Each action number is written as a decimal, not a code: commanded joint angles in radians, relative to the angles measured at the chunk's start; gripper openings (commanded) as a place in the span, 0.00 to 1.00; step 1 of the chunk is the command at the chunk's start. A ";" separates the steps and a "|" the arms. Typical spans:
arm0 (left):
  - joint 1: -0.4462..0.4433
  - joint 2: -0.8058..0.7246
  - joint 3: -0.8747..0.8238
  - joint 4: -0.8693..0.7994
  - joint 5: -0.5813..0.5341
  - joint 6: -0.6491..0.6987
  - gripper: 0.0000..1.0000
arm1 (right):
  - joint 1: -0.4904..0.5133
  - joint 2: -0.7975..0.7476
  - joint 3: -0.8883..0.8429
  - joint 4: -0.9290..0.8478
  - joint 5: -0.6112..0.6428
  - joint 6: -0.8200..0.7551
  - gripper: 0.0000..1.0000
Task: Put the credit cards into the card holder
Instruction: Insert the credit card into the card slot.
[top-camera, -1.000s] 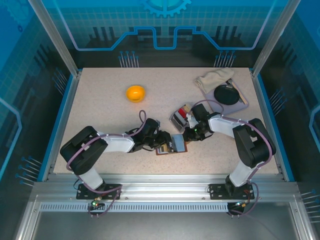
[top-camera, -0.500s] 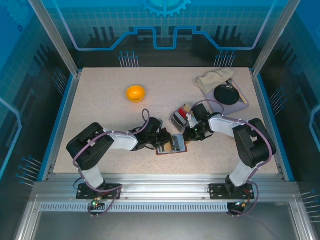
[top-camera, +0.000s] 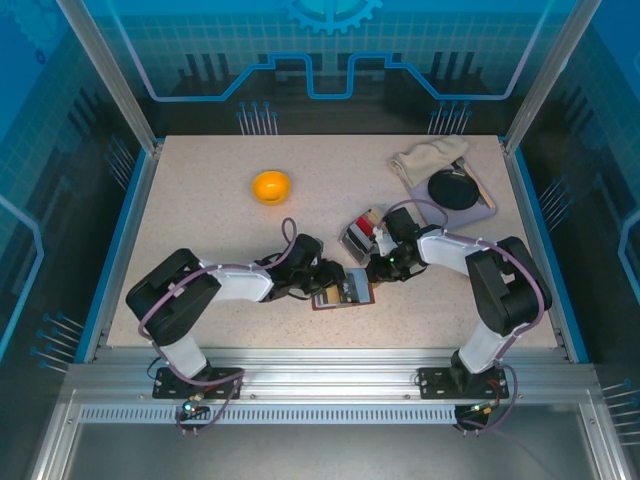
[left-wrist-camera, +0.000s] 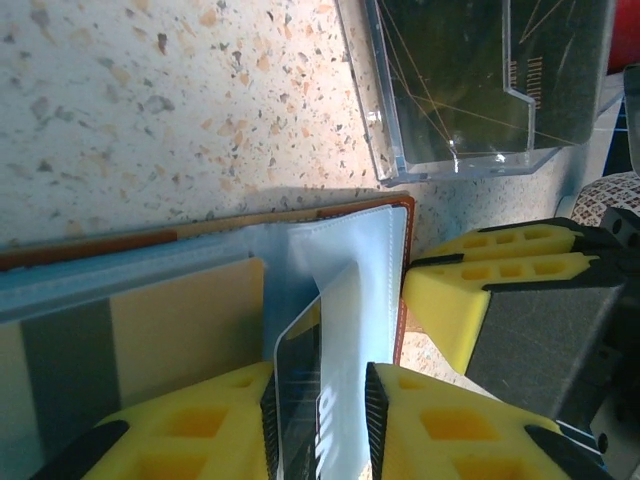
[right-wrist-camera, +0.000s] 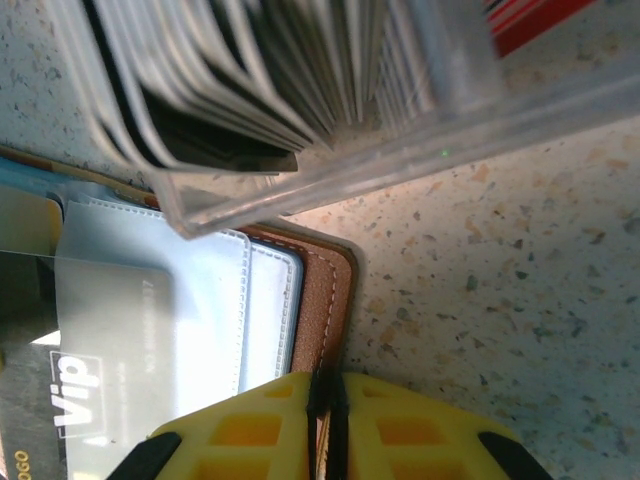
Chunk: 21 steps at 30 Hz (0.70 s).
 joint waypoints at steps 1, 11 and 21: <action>-0.007 -0.035 -0.005 -0.060 -0.016 0.033 0.31 | -0.021 0.027 -0.030 -0.066 0.009 0.022 0.15; -0.008 -0.003 0.001 -0.051 -0.024 0.019 0.07 | -0.020 0.033 -0.030 -0.062 -0.002 0.021 0.14; -0.007 0.102 0.035 0.075 0.004 -0.013 0.05 | -0.021 0.034 -0.031 -0.061 -0.007 0.016 0.13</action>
